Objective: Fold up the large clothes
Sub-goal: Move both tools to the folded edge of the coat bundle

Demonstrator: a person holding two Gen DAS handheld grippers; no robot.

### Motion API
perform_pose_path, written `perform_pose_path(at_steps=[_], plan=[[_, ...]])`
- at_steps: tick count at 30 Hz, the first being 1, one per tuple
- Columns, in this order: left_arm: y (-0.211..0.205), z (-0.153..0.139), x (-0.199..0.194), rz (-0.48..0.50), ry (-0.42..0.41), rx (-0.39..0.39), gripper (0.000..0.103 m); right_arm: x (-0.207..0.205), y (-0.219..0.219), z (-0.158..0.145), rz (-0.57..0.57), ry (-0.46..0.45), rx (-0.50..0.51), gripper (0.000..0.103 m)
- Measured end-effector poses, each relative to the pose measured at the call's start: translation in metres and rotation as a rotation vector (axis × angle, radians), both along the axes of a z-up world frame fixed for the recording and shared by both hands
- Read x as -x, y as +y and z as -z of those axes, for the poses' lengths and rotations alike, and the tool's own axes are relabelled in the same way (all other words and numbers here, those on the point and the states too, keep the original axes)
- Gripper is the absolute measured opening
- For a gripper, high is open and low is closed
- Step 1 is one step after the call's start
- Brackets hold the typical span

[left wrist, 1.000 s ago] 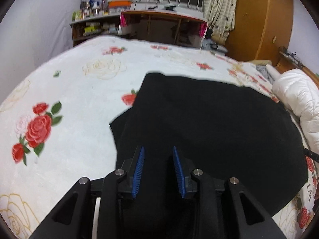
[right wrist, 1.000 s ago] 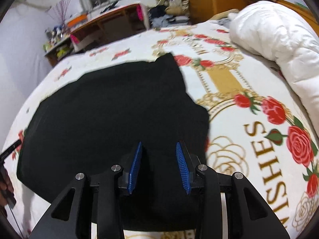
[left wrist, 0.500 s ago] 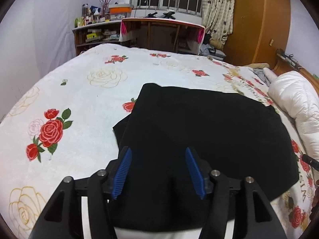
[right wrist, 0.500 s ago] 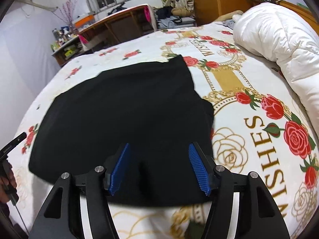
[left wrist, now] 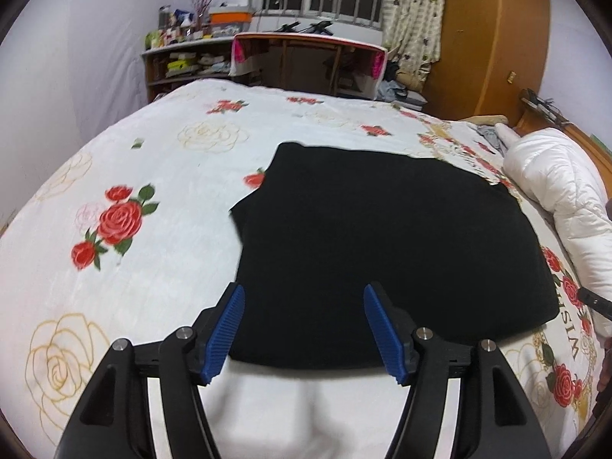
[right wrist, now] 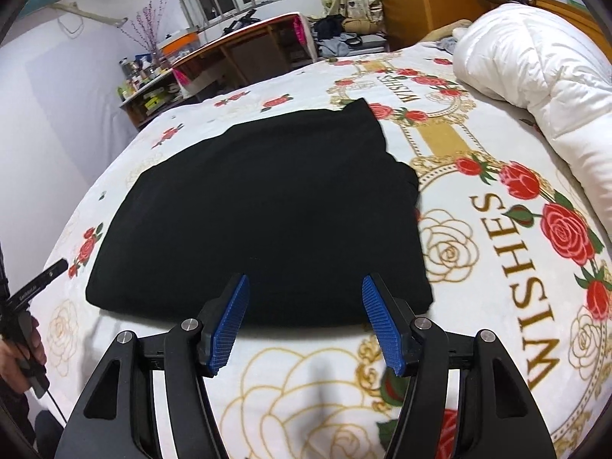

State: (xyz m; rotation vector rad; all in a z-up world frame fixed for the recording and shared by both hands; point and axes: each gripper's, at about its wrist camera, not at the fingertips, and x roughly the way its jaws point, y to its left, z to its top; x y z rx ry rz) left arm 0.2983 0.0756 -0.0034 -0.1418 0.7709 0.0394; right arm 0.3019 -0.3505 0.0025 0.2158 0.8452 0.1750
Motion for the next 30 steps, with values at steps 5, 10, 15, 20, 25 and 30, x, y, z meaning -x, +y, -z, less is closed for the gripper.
perform_pose_path(at_steps=[5,10,15,20,25,30], plan=[[0.021,0.014,-0.007,-0.053,0.031,0.003,0.067,-0.005,-0.011,0.007,0.012,0.012,-0.008,0.077],[0.025,0.017,-0.018,-0.069,0.033,-0.028,0.067,-0.018,-0.016,0.015,0.017,0.02,-0.006,0.077],[0.022,0.023,-0.035,-0.059,0.038,-0.037,0.067,-0.034,-0.014,0.022,0.008,0.026,0.01,0.077],[0.01,0.029,-0.054,-0.025,0.04,-0.053,0.067,-0.051,-0.004,0.024,-0.01,0.01,0.035,0.077],[-0.009,0.028,-0.081,0.026,0.031,-0.068,0.067,-0.082,0.015,0.022,-0.062,0.005,0.059,0.077],[-0.046,0.022,-0.124,0.119,0.006,-0.043,0.067,-0.113,0.044,0.022,-0.131,-0.019,0.086,0.077]])
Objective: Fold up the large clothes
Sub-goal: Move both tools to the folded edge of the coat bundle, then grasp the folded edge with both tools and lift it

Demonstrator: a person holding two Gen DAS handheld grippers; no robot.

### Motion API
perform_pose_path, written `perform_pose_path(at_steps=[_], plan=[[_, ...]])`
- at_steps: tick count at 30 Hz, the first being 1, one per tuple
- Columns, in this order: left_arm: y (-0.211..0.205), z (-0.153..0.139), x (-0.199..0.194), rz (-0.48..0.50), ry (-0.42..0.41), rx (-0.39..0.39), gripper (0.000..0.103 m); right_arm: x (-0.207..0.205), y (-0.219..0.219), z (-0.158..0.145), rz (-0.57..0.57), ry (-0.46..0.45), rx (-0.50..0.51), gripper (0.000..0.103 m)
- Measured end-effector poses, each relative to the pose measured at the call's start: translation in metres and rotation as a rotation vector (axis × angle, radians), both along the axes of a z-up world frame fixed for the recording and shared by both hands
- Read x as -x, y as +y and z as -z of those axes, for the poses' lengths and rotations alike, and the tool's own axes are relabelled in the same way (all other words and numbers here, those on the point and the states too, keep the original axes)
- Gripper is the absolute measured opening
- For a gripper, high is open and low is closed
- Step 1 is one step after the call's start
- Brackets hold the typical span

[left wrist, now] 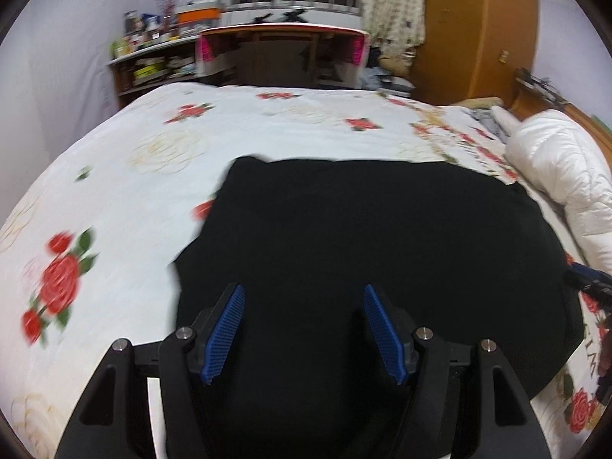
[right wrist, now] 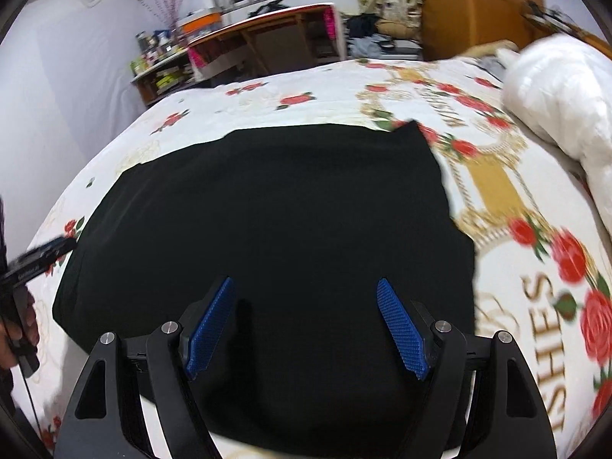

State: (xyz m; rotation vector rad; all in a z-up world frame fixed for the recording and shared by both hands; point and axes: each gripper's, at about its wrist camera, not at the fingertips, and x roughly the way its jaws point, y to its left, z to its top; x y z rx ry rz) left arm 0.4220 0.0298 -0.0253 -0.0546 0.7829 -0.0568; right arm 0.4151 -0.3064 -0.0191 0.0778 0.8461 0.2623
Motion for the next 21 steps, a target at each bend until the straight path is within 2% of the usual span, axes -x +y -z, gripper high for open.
perform_pose_path(at_steps=[5,8,10,17,21], plan=[[-0.047,0.002,-0.045,0.124,-0.011,0.002,0.067,-0.038,0.012,0.011,-0.01,-0.002,0.051,0.077],[-0.066,0.015,-0.073,0.163,0.003,-0.07,0.067,-0.066,-0.002,0.021,0.026,0.023,0.058,0.077],[-0.064,0.025,-0.092,0.137,0.031,-0.075,0.068,-0.085,-0.019,0.028,0.066,0.045,0.054,0.077],[-0.027,0.044,-0.131,0.021,0.098,0.038,0.069,-0.129,-0.044,0.043,0.125,0.116,0.046,0.077],[-0.014,0.037,-0.136,0.003,0.096,-0.023,0.069,-0.137,-0.057,0.042,0.149,0.14,0.046,0.077]])
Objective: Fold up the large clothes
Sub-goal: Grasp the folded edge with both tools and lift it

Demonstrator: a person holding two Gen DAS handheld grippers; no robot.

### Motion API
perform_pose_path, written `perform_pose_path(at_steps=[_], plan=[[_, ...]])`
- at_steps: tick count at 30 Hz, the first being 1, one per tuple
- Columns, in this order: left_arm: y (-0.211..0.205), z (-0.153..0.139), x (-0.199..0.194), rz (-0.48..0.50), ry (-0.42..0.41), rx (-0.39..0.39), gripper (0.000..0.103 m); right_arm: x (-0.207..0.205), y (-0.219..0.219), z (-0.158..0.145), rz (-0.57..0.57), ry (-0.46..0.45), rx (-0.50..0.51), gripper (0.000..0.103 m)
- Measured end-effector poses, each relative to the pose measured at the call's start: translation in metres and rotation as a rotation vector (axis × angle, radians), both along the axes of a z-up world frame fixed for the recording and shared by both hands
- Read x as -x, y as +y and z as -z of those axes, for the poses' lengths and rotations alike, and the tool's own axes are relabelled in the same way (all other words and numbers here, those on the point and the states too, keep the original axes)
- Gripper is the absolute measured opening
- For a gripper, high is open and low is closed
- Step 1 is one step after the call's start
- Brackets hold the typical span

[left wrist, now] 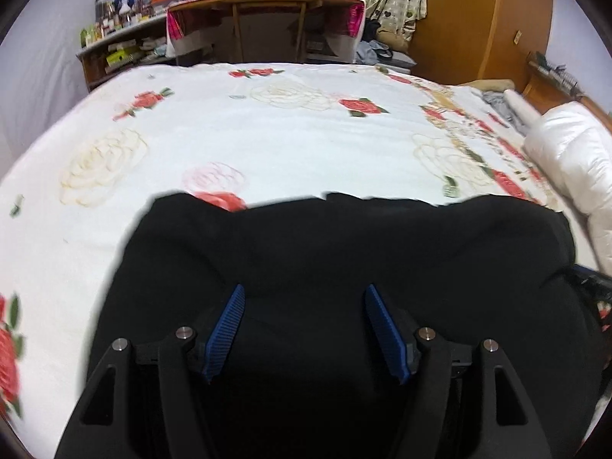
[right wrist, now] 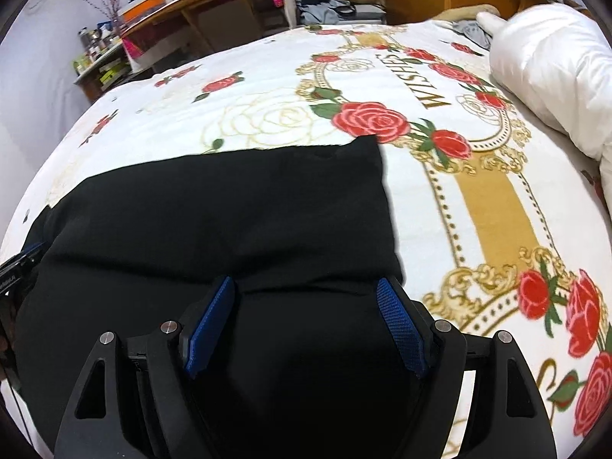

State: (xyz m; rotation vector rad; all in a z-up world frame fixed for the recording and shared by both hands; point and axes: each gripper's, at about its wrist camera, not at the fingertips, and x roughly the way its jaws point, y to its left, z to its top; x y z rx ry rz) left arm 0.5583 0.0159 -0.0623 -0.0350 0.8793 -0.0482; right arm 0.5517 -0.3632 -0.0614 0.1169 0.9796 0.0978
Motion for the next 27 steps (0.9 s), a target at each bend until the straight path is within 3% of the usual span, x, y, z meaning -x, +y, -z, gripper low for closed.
perform_pose_path(at_steps=[3,10,18,24,27], plan=[[0.024,-0.013,0.009,-0.032,-0.022,-0.028,0.068,0.015,-0.026,-0.013,0.051,-0.019,-0.057,0.077],[0.091,-0.032,0.072,-0.097,-0.077,0.103,0.069,0.083,-0.076,-0.029,0.052,-0.087,-0.263,0.077],[0.117,0.002,0.127,-0.16,-0.032,0.182,0.073,0.121,-0.079,0.004,0.049,-0.023,-0.351,0.078],[0.137,0.026,0.131,-0.216,-0.014,0.344,0.088,0.124,-0.086,0.019,0.033,-0.008,-0.453,0.08],[0.139,0.037,0.122,-0.215,0.009,0.379,0.09,0.117,-0.089,0.031,0.039,0.023,-0.497,0.093]])
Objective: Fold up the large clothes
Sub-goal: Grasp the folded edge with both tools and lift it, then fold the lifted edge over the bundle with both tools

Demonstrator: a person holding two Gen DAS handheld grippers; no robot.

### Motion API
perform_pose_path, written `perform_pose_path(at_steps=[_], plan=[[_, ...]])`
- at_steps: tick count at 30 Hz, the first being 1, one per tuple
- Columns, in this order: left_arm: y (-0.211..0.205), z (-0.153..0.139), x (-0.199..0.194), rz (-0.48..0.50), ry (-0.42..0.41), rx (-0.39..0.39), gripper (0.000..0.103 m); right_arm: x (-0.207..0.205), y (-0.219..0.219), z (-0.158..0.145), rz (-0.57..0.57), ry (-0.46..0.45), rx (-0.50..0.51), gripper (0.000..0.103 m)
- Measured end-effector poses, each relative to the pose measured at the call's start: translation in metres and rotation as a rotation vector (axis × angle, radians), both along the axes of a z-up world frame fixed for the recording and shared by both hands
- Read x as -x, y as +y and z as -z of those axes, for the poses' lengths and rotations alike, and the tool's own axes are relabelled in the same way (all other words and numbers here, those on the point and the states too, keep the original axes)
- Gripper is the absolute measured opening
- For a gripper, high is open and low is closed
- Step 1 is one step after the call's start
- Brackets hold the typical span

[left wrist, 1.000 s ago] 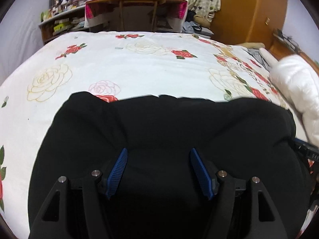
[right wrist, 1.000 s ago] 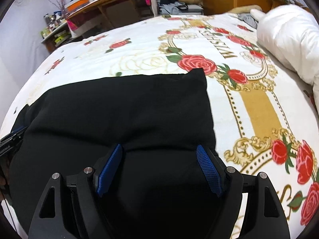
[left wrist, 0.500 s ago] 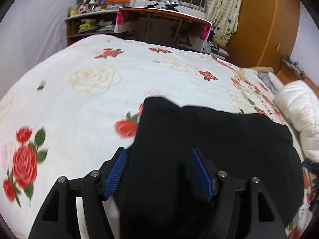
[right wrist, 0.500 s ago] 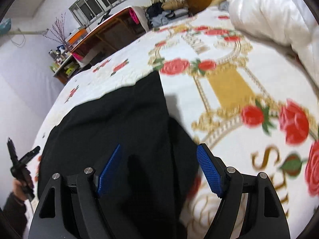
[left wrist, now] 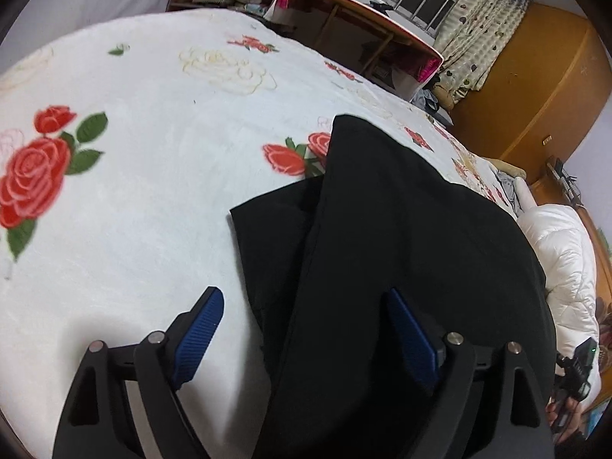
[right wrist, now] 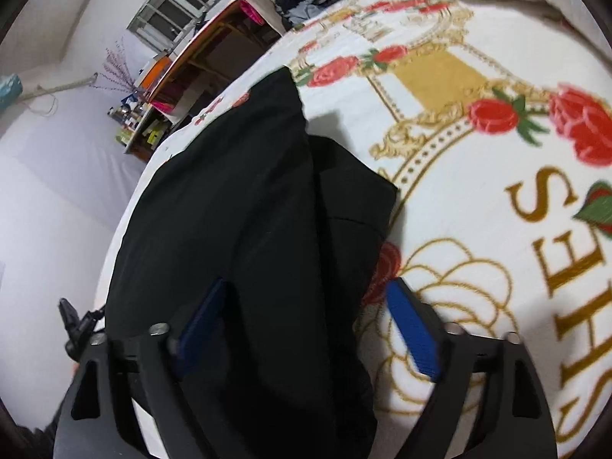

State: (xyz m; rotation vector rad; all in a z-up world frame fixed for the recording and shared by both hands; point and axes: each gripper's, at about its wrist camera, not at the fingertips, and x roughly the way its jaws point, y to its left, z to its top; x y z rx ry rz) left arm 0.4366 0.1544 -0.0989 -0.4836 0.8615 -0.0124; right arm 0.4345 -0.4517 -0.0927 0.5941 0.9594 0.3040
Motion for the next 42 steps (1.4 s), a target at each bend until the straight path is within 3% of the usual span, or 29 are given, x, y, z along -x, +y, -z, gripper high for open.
perform_pose_path(at_steps=[4,11,21,23,24,28,36,42], plan=[[0.0,0.011,-0.003,-0.006,0.014,0.071,0.092,-0.004,-0.001,0.017,0.007,0.014,-0.057,0.096],[-0.015,0.02,0.016,-0.015,-0.03,0.17,0.093,0.008,0.006,0.017,-0.013,-0.02,-0.084,0.096],[-0.024,0.022,-0.007,-0.053,-0.027,0.131,0.098,-0.027,0.02,0.024,-0.036,-0.022,-0.065,0.096],[-0.027,0.021,-0.012,-0.066,-0.02,0.116,0.098,-0.03,0.021,0.024,-0.032,-0.022,-0.059,0.09],[-0.029,0.021,-0.013,-0.07,-0.019,0.106,0.098,-0.03,0.021,0.023,-0.032,-0.022,-0.064,0.082],[-0.031,0.017,-0.016,-0.076,-0.009,0.094,0.08,-0.025,0.026,0.013,-0.02,-0.035,-0.066,0.058],[-0.031,-0.004,-0.013,-0.069,-0.004,0.084,0.039,-0.026,0.033,-0.015,-0.029,-0.038,-0.021,0.039],[-0.027,-0.036,-0.006,-0.054,-0.027,0.065,0.031,-0.016,0.037,-0.042,-0.04,-0.066,-0.016,0.035]])
